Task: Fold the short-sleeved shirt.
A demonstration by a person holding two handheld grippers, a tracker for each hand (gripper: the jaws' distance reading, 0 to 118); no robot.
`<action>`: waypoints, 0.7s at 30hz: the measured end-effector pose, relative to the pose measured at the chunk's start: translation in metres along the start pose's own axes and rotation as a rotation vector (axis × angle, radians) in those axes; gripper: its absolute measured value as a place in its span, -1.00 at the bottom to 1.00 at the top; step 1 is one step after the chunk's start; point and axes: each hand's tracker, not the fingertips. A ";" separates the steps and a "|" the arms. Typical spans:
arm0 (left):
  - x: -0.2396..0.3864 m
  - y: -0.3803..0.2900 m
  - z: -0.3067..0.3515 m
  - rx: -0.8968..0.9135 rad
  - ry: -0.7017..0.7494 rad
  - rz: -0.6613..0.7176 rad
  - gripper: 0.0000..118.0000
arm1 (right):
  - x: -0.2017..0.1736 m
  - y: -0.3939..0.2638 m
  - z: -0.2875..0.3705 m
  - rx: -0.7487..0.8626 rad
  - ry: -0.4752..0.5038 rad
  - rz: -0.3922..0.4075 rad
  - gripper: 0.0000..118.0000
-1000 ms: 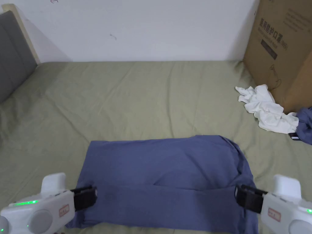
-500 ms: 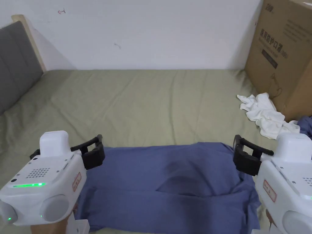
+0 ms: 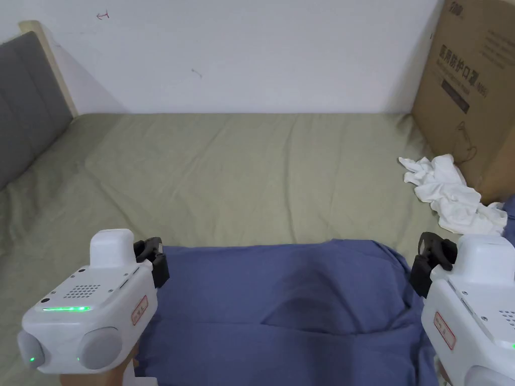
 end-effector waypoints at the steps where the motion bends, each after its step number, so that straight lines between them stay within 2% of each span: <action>1: -0.003 0.002 -0.009 -0.014 -0.005 0.000 -0.93 | 0.001 0.000 -0.005 -0.008 0.000 0.001 -0.96; 11: -0.051 0.030 -0.156 -0.243 0.002 0.043 -0.93 | 0.010 -0.007 -0.077 -0.082 -0.008 0.006 -0.96; 17: -0.082 0.022 -0.252 -0.415 0.086 0.100 -0.85 | 0.019 -0.016 -0.118 -0.138 -0.032 0.020 -0.96; 19: -0.090 0.014 -0.279 -0.505 0.105 0.126 0.23 | 0.021 -0.020 -0.129 -0.157 -0.038 0.022 -0.96; 20: -0.093 0.008 -0.289 -0.546 0.121 0.128 0.57 | 0.022 -0.023 -0.134 -0.166 -0.043 0.022 -0.96; 21: -0.094 0.004 -0.298 -0.565 0.136 0.123 0.62 | 0.023 -0.025 -0.138 -0.175 -0.044 0.022 -0.96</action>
